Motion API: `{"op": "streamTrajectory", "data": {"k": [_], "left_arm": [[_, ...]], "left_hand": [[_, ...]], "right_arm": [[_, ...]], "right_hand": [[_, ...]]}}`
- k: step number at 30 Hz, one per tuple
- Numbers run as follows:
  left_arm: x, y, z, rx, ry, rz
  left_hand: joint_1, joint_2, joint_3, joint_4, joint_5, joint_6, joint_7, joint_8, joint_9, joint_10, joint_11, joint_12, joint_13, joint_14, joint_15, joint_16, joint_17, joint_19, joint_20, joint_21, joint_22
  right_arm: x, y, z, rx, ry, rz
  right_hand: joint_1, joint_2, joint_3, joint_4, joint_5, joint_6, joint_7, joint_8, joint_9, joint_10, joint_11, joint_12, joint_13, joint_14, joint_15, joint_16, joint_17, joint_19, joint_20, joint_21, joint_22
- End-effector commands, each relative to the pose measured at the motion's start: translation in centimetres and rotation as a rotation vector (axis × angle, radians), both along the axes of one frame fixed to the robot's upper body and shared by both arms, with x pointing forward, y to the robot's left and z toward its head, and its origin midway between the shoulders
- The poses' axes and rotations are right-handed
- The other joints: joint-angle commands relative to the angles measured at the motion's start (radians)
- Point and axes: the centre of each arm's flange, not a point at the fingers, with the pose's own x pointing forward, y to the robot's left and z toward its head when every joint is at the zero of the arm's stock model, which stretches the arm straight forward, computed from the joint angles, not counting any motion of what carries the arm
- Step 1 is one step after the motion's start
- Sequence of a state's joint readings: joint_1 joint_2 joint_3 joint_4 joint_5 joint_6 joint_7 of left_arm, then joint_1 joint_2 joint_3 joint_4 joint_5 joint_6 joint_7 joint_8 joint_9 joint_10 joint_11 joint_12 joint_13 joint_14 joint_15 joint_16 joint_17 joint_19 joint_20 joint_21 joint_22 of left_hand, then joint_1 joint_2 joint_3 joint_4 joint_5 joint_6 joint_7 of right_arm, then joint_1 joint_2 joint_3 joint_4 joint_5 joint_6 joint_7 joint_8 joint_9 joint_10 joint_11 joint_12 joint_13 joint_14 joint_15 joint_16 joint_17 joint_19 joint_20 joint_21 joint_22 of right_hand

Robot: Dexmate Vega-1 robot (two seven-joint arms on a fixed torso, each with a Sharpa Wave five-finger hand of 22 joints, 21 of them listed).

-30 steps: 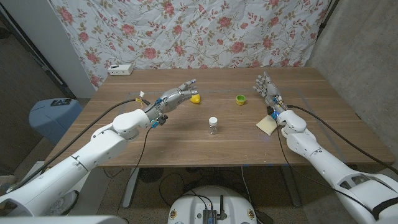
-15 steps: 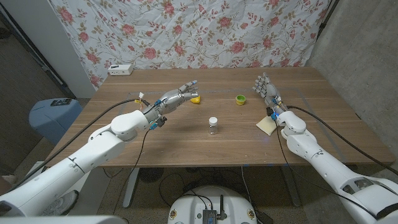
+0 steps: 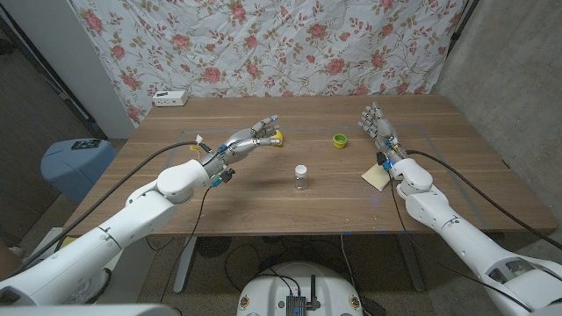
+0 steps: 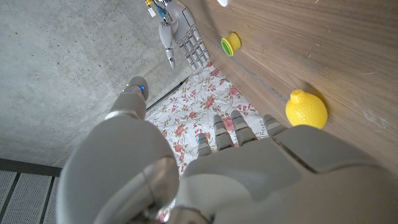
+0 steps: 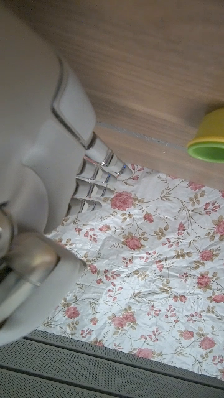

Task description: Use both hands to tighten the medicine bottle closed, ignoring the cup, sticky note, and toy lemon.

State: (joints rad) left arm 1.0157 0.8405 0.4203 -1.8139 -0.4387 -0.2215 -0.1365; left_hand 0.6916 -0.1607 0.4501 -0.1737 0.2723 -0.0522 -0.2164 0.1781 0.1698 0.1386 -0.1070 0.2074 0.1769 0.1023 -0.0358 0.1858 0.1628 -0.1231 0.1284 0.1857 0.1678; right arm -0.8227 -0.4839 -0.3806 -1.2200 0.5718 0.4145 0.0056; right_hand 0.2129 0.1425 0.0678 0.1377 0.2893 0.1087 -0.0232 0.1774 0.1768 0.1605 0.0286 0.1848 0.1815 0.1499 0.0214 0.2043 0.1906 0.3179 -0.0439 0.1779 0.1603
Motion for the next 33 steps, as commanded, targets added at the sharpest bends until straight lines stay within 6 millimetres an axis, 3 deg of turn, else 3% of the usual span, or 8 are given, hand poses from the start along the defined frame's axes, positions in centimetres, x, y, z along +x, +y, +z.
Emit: {"op": "streamTrajectory", "data": {"k": [1,17,20,33], "left_arm": [[1.0,-1.1,-1.8,-0.02,-0.039,0.003],[0.6,-3.0,-3.6,0.001,-0.067,0.02],[0.4,-3.3,-3.8,0.005,-0.08,0.034],[0.4,-4.5,-5.3,0.017,-0.1,0.068]], "left_hand": [[0.037,-0.002,-0.013,0.0,0.01,-0.009,-0.003,0.009,0.005,0.022,-0.006,0.007,0.002,0.028,-0.071,0.004,0.003,0.017,0.0,0.005,0.001],[0.121,-0.001,-0.045,0.006,0.023,-0.035,-0.003,0.002,0.005,0.055,0.016,0.0,0.002,0.076,-0.055,-0.001,0.002,0.009,-0.01,-0.001,0.0],[0.148,-0.003,-0.064,0.009,0.027,-0.082,-0.003,-0.005,0.005,0.035,0.012,-0.011,0.002,0.059,-0.053,-0.008,0.003,-0.019,0.003,-0.008,0.001],[0.184,0.006,-0.08,0.011,0.033,-0.125,-0.003,-0.003,0.005,0.051,-0.01,-0.007,0.002,0.077,-0.079,-0.003,0.003,-0.01,-0.02,0.0,0.001]], "right_arm": [[-1.3,0.1,-0.6,0.016,-0.014,-0.035],[-2.3,-0.2,-1.1,0.029,-0.026,-0.049],[-2.3,-0.2,-1.1,0.027,-0.024,-0.047],[-2.4,-0.3,-1.5,0.023,-0.011,-0.04]], "right_hand": [[-0.004,0.0,0.0,0.0,0.005,-0.003,0.002,0.004,0.002,0.002,-0.004,0.002,0.001,0.008,-0.002,0.006,0.002,0.005,-0.009,0.005,0.004],[-0.007,-0.001,0.001,0.0,0.006,-0.003,0.0,0.007,0.002,0.004,-0.005,0.003,0.001,0.009,-0.006,0.003,0.002,0.005,-0.01,0.006,0.004],[-0.007,-0.001,0.002,0.0,0.006,-0.003,0.0,0.007,0.002,0.003,-0.005,0.003,0.001,0.009,-0.007,0.003,0.002,0.005,-0.01,0.006,0.004],[-0.01,-0.002,0.002,0.0,0.007,-0.002,0.0,0.008,0.002,0.002,0.0,0.003,0.001,0.005,-0.007,0.0,0.001,0.004,-0.012,0.005,0.004]]}}
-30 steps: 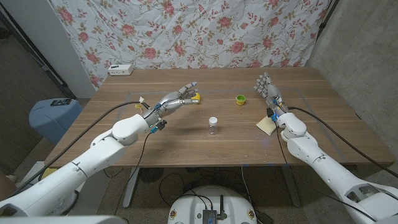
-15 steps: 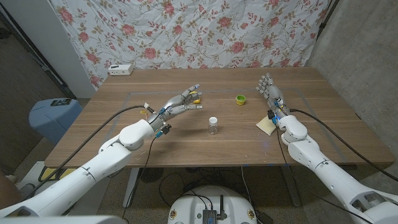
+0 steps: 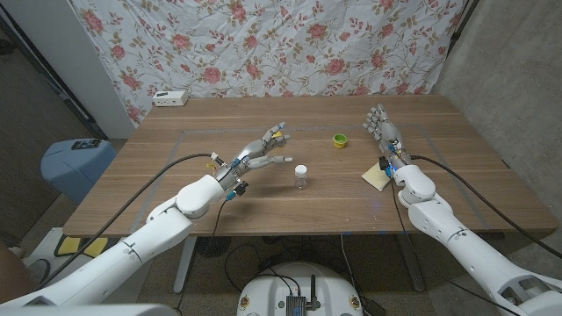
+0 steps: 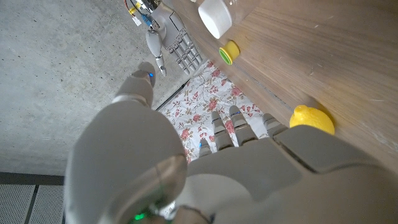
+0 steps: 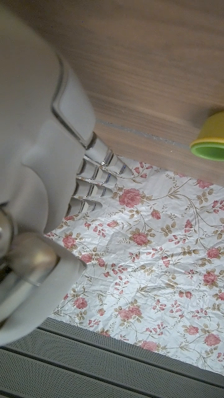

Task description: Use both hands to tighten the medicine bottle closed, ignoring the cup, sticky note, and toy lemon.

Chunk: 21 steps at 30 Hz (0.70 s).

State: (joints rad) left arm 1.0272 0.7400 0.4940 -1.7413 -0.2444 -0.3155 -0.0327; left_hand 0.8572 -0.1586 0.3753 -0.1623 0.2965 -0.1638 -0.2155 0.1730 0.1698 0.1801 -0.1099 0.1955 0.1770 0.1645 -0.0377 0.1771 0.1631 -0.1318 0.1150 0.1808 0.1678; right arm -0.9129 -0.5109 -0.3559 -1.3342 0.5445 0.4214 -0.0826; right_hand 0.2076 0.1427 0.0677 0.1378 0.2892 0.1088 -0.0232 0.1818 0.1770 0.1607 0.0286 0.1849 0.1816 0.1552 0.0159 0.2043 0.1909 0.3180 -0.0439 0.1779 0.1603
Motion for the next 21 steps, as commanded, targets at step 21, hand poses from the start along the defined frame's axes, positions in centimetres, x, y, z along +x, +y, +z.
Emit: {"op": "streamTrajectory", "data": {"k": [21], "left_arm": [[-0.1,-1.8,-3.6,-0.024,-0.043,0.078]], "left_hand": [[0.067,0.01,-0.037,0.004,0.018,0.013,-0.003,0.019,0.006,0.101,-0.029,0.018,0.0,0.099,-0.119,0.012,0.001,0.054,-0.054,0.013,0.0]], "right_arm": [[-0.7,0.0,-0.9,0.015,0.01,-0.005]], "right_hand": [[-0.009,-0.002,0.004,0.0,0.008,0.001,0.0,0.006,0.002,0.001,0.003,0.003,0.001,-0.003,-0.004,-0.003,0.001,0.0,-0.015,0.005,0.004]]}}
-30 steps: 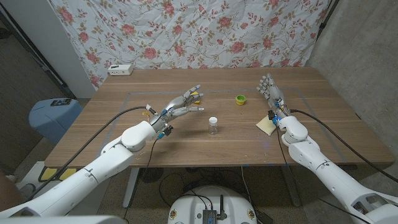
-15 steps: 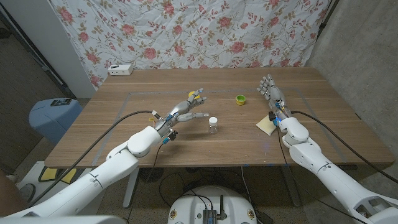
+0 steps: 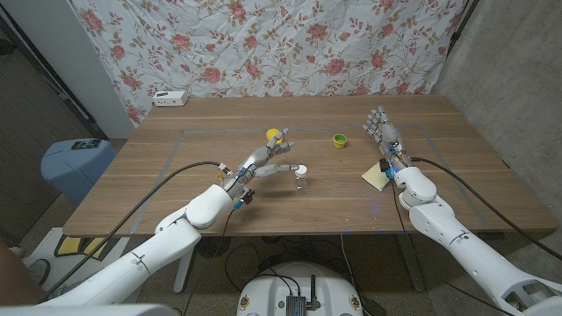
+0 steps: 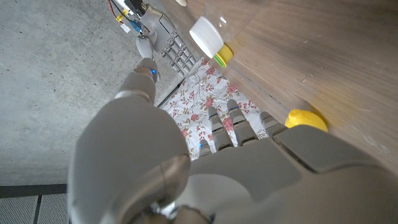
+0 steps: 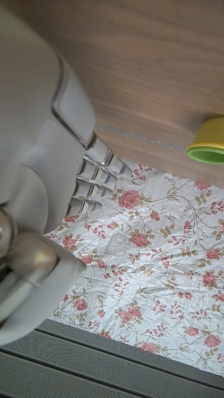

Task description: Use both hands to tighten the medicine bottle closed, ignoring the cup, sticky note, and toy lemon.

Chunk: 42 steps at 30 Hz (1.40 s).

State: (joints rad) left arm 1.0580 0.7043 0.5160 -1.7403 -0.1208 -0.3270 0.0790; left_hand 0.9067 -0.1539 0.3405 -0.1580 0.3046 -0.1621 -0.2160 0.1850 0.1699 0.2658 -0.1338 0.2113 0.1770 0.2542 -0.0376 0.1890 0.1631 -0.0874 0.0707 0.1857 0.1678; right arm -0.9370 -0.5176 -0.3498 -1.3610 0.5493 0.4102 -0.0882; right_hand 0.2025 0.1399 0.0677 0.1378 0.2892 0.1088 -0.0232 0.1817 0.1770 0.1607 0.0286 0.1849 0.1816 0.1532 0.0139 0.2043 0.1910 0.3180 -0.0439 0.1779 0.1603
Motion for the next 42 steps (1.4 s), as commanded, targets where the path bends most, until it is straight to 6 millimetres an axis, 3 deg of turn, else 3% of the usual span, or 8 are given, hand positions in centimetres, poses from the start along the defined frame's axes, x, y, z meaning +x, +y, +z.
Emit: {"op": "streamTrajectory", "data": {"k": [1,26,42], "left_arm": [[0.4,-0.5,-1.9,-0.023,0.013,0.011],[2.4,-1.1,-3.1,-0.054,0.097,-0.073],[2.5,-1.0,-3.5,-0.019,0.115,-0.068]], "left_hand": [[0.019,0.006,-0.003,0.0,0.01,0.012,-0.002,0.008,0.006,0.017,-0.006,0.003,0.0,0.01,-0.119,0.0,0.001,0.011,-0.01,0.008,0.0],[0.064,0.013,-0.02,0.0,0.009,0.027,-0.002,0.006,0.005,0.031,0.001,-0.011,0.0,0.066,-0.117,0.0,0.0,0.052,-0.056,0.007,-0.001],[0.072,0.008,-0.036,0.003,0.008,0.039,0.0,0.006,0.005,0.018,0.009,-0.019,0.001,0.057,-0.109,-0.009,0.001,0.067,-0.066,0.005,-0.001]], "right_arm": [[-0.3,0.0,-0.3,0.012,-0.001,-0.009],[-0.7,-0.2,-0.9,0.031,-0.005,-0.026],[-1.1,-0.3,-1.5,0.049,-0.013,-0.037]], "right_hand": [[-0.004,0.001,0.004,0.0,0.008,0.001,0.0,0.006,0.002,0.001,0.004,0.003,0.001,-0.001,-0.002,-0.004,0.001,0.0,-0.014,0.005,0.004],[-0.008,0.001,0.006,0.0,0.01,0.005,-0.004,0.007,0.002,0.003,0.002,0.004,0.001,-0.004,0.005,-0.006,0.002,-0.004,-0.014,0.005,0.004],[-0.01,0.001,0.008,0.0,0.011,0.006,-0.006,0.007,0.002,0.003,-0.001,0.004,0.001,-0.005,0.008,-0.006,0.002,-0.005,-0.01,0.005,0.004]]}}
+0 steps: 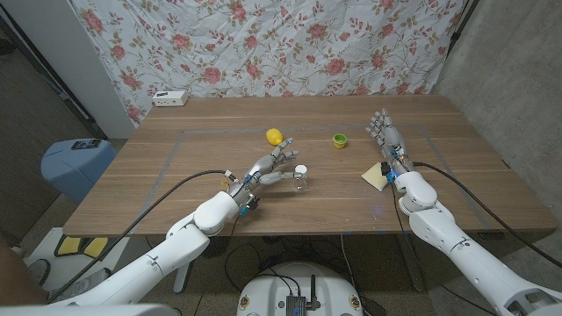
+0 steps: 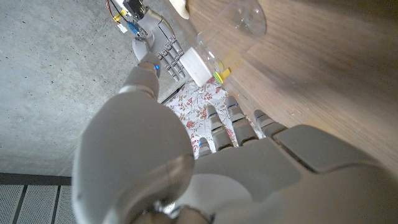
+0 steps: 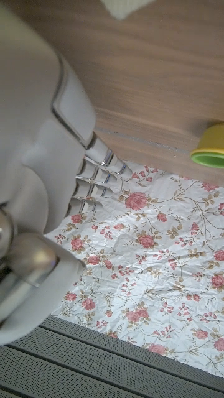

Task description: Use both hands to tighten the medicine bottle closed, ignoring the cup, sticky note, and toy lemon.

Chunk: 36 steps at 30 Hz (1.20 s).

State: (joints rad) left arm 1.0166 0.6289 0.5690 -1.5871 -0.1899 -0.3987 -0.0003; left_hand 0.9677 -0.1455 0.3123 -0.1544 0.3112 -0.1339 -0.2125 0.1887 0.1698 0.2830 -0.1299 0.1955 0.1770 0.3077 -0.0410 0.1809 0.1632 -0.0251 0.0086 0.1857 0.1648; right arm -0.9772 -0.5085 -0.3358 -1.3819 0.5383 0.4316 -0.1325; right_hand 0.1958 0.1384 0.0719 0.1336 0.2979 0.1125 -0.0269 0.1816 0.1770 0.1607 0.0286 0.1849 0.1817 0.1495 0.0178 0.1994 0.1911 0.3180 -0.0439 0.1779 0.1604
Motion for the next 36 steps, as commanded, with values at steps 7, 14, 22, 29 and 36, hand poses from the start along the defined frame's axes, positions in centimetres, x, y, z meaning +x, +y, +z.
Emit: {"op": "streamTrajectory", "data": {"k": [7,14,22,29,36], "left_arm": [[0.4,0.2,-0.8,0.028,0.024,0.012],[0.5,0.1,-0.9,0.027,0.021,0.014],[0.8,-0.2,-0.9,0.036,0.024,0.006],[1.1,-0.4,-1.2,0.05,0.031,0.011],[1.1,-0.4,-1.6,0.05,0.038,0.02]], "left_hand": [[0.014,-0.003,-0.014,0.0,0.002,0.014,-0.004,0.002,0.004,0.006,0.0,-0.002,0.001,0.009,-0.109,0.0,0.001,0.008,-0.014,0.004,0.002],[0.018,-0.004,-0.022,0.002,0.004,0.019,0.002,0.001,0.004,0.021,-0.002,0.002,0.0,0.021,-0.12,0.002,0.001,0.02,-0.02,0.005,0.002],[0.023,-0.005,-0.031,0.003,0.006,0.024,0.008,0.001,0.004,0.033,-0.006,0.003,0.0,0.034,-0.125,0.004,0.0,0.033,-0.033,0.006,0.002],[0.031,-0.001,-0.036,0.002,0.007,0.025,0.022,0.0,0.004,0.041,-0.01,0.003,0.0,0.04,-0.128,0.003,0.0,0.041,-0.038,0.005,0.002],[0.042,0.002,-0.041,0.002,0.008,0.036,0.027,0.003,0.003,0.06,-0.013,0.006,-0.001,0.058,-0.138,0.005,0.0,0.057,-0.053,0.007,0.001]], "right_arm": [[-0.6,-0.2,-0.5,0.015,-0.012,-0.014],[-0.7,-0.3,-0.7,0.019,-0.012,-0.015],[-0.9,-0.4,-1.0,0.023,-0.014,-0.017],[-1.2,-0.7,-1.1,0.026,-0.018,-0.021],[-1.2,-1.0,-1.2,0.021,-0.013,-0.016]], "right_hand": [[-0.005,0.002,0.004,0.004,0.003,0.003,-0.003,0.007,0.002,0.004,0.001,0.004,0.001,-0.002,0.005,-0.001,0.002,-0.006,-0.007,0.005,0.004],[-0.006,0.002,0.004,0.004,0.003,0.003,-0.003,0.007,0.002,0.004,0.0,0.004,0.001,-0.002,0.006,-0.001,0.002,-0.006,-0.006,0.005,0.004],[-0.007,0.002,0.005,0.004,0.003,0.004,-0.005,0.007,0.002,0.004,-0.002,0.004,0.001,-0.002,0.009,-0.001,0.002,-0.007,-0.006,0.005,0.004],[-0.008,0.001,0.006,0.004,0.004,0.005,-0.005,0.008,0.002,0.004,-0.002,0.004,0.001,-0.002,0.009,-0.002,0.002,-0.008,-0.005,0.005,0.004],[-0.008,0.001,0.006,0.004,0.004,0.005,-0.005,0.007,0.002,0.004,-0.002,0.004,0.001,-0.003,0.009,-0.002,0.002,-0.006,-0.004,0.006,0.004]]}}
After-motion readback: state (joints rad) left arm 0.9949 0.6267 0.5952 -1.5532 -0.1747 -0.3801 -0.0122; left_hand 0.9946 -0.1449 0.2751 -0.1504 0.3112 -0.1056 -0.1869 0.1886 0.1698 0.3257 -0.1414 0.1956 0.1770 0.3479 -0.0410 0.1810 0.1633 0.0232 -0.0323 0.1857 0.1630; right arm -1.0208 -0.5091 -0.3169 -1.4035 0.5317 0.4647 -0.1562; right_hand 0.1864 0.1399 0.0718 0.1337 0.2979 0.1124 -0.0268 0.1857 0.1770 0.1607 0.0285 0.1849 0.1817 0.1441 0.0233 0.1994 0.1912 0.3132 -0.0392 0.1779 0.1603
